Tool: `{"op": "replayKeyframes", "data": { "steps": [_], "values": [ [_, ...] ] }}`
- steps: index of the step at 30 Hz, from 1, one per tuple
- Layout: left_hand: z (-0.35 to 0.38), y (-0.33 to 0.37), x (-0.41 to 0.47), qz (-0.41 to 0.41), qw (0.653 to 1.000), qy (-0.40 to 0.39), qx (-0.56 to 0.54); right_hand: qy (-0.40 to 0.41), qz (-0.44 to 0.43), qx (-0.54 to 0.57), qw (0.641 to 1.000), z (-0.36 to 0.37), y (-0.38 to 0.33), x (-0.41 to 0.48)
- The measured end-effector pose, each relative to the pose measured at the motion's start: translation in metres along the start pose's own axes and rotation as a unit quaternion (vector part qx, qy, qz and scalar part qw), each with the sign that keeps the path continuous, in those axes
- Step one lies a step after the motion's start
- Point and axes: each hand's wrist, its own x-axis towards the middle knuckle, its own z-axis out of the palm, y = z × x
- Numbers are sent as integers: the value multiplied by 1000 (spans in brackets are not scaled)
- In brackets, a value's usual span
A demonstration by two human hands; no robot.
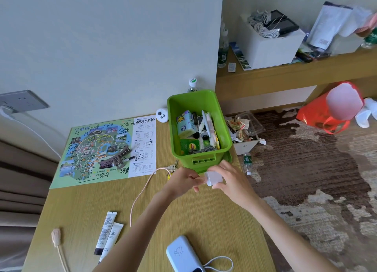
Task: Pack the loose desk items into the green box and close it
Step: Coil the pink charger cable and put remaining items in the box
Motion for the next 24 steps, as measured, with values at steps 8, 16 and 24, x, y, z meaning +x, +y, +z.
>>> {"op": "replayKeyframes", "data": {
  "steps": [8,16,24],
  "values": [
    [-16,16,-10,7,1000,-13,-9,22,-16,-19,999,-11,-16,2],
    [-47,55,-26,15,994,-100,32,83,-76,-43,993,-56,-42,2],
    [-98,101,-60,81,996,-26,10,128,-168,-42,976,-103,-100,7]
  ]
}}
